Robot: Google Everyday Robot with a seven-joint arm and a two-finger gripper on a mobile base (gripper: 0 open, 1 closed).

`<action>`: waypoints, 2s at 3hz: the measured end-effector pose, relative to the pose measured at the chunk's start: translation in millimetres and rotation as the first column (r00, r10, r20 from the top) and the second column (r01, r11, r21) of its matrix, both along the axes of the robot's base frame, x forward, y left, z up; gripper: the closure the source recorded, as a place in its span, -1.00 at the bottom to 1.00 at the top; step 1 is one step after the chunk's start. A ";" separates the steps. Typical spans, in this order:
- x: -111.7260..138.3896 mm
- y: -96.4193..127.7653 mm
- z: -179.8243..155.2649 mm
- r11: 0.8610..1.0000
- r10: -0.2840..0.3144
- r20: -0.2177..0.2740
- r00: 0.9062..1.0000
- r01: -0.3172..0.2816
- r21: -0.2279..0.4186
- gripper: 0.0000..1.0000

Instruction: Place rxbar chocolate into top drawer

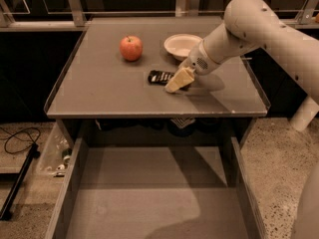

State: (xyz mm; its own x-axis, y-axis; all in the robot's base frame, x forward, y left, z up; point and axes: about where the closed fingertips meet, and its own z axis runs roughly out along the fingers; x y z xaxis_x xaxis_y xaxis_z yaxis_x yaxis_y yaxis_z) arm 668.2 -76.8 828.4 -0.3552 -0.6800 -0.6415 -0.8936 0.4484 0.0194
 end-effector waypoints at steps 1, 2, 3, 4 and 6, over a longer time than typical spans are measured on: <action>0.0 0.0 0.0 1.000 0.000 0.000 1.000 0.000 0.000 0.32; 0.0 0.1 -0.1 1.000 0.000 0.000 1.000 0.000 0.000 0.79; 0.0 0.2 0.0 1.000 0.000 0.000 1.000 0.000 0.000 1.00; -0.1 0.1 3.5 1.000 0.000 0.000 1.000 0.000 0.000 1.00; -41.7 -7.4 23.7 0.996 0.030 0.044 0.999 -0.034 0.082 1.00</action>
Offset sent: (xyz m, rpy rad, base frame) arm 0.0000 0.0000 0.0000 0.0000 0.0000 0.0000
